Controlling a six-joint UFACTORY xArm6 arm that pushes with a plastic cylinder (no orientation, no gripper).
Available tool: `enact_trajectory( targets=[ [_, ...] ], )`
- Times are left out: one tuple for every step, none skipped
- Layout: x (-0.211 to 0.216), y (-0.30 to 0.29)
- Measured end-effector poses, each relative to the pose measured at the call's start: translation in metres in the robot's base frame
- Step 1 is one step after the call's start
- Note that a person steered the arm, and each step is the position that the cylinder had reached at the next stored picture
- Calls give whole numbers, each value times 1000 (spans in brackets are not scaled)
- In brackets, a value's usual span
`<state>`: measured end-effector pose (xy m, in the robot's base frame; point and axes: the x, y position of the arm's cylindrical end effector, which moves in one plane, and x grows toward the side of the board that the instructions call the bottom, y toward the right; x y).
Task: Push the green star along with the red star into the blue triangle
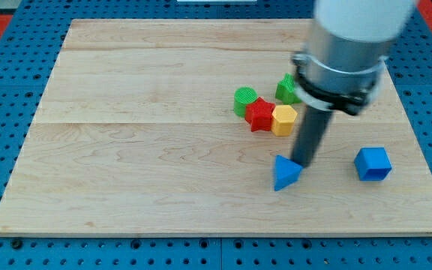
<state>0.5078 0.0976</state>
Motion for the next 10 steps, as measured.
enact_trajectory(
  targets=[
    [-31, -36],
    [-40, -53],
    [-59, -8],
    [-80, 19],
    [-48, -12],
    [-4, -59],
    [-50, -100],
    [-94, -97],
    [-94, -67],
    [-94, -17]
  ],
)
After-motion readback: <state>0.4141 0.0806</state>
